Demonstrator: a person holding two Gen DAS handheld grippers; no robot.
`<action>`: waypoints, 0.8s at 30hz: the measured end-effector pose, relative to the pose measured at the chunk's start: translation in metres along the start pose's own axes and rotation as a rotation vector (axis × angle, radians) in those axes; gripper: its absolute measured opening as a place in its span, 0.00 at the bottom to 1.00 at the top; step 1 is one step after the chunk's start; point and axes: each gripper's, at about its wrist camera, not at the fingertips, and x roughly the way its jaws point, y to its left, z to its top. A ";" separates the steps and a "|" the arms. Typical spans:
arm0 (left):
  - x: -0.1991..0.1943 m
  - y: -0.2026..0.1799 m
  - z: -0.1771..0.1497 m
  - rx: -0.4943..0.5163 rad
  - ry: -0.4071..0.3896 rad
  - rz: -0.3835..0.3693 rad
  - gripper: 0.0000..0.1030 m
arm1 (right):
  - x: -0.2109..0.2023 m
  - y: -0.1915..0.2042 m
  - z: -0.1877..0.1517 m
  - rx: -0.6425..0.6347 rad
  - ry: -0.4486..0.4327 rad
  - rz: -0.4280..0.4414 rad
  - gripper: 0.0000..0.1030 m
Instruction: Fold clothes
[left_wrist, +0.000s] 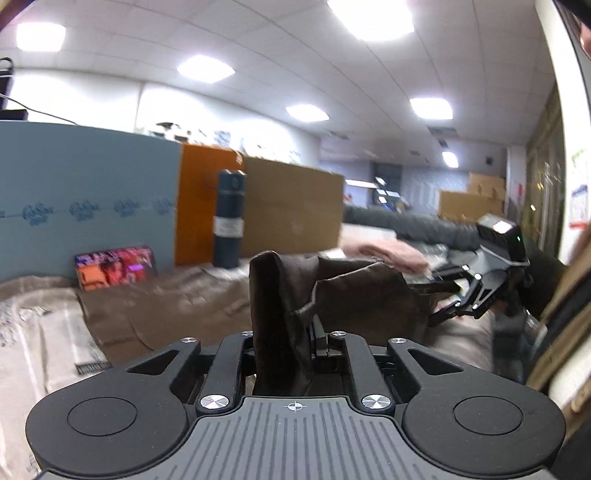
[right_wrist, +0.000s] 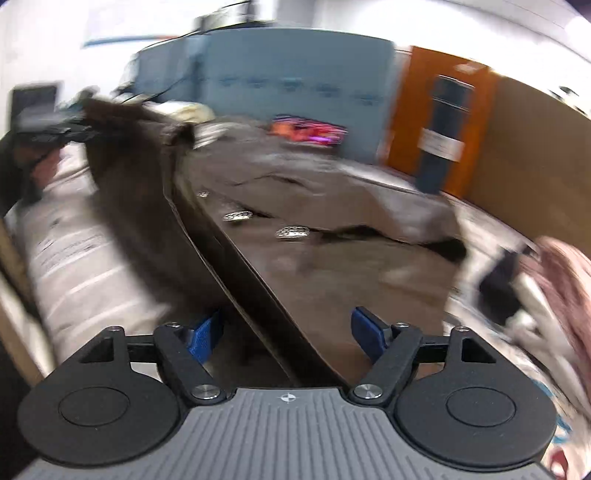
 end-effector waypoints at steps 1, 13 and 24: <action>0.002 0.004 0.002 -0.004 -0.015 0.014 0.12 | -0.002 -0.009 -0.001 0.043 -0.020 0.000 0.44; 0.056 0.077 0.051 -0.004 -0.025 0.108 0.08 | 0.048 -0.081 0.072 0.060 -0.232 0.052 0.08; 0.122 0.162 0.023 -0.300 0.172 0.213 0.15 | 0.138 -0.154 0.091 0.223 -0.199 0.048 0.13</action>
